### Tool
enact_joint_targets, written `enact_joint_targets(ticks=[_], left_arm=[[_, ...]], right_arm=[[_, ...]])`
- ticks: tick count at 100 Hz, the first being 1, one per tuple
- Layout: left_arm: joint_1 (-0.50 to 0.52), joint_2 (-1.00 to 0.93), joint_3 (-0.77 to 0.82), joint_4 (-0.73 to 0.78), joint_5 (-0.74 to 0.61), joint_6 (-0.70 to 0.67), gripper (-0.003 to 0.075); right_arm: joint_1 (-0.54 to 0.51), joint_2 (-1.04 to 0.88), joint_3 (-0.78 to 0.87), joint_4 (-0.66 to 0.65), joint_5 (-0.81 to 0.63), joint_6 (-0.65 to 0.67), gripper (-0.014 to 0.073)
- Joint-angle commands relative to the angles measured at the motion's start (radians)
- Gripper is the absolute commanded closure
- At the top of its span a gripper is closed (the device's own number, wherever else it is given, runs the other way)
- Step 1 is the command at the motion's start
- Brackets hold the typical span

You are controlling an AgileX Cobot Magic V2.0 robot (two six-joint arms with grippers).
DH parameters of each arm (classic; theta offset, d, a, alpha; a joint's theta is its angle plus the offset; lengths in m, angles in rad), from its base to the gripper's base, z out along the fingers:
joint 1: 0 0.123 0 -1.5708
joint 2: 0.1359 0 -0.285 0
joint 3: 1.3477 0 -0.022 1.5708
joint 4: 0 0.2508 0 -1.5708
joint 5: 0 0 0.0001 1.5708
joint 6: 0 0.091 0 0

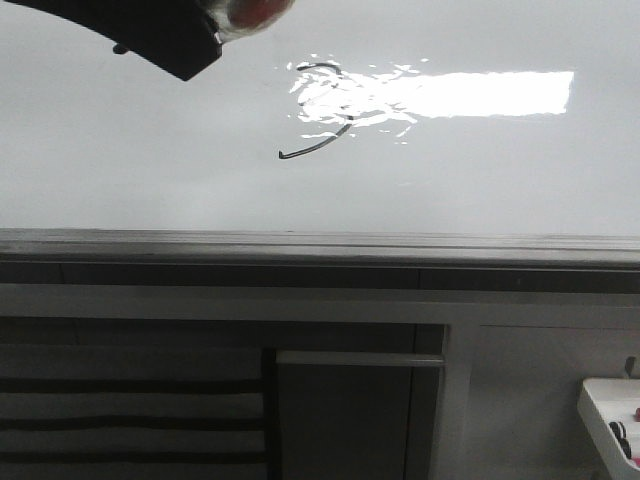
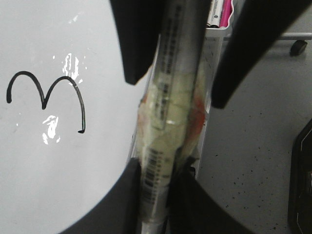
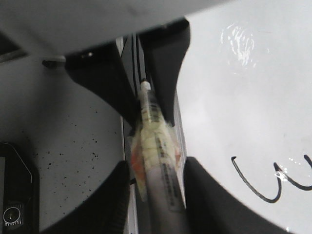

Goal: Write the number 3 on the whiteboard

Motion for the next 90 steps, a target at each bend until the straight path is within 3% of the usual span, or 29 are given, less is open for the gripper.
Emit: enact_joint_targets(ticks=[1,24,34,53,71,90], left_arm=[[0.015,-0.019,-0.036,-0.019,-0.061,-0.043,0.0739],[0.196,-0.017,-0.029,-0.023,-0.063,-0.208,0.0739],[0.297,-0.017,0.014,-0.055,-0.102,-0.3,0.0739],[0.451,-0.015,0.166,-0.241,-0.357,-0.338,0.0739],[0.501,-0.015,0.248,-0.32,-0.554,-0.338,0.0739],[0.505,-0.014,0.253,-0.32,-0.585,-0.338,0.0739]], right_arm=[[-0.029,-0.045,-0.029,-0.007,-0.041,0.022,0.0333],[-0.21,-0.2,-0.029,-0.038,-0.039,0.216,0.0333],[-0.277,-0.251,-0.029,-0.038,-0.018,0.234,0.0333],[-0.323,-0.28,-0.029,-0.034,0.046,0.238,0.0333],[-0.323,-0.278,-0.029,-0.03,0.076,0.238,0.0333],[-0.323,-0.278,-0.029,-0.03,0.076,0.238,0.0333]])
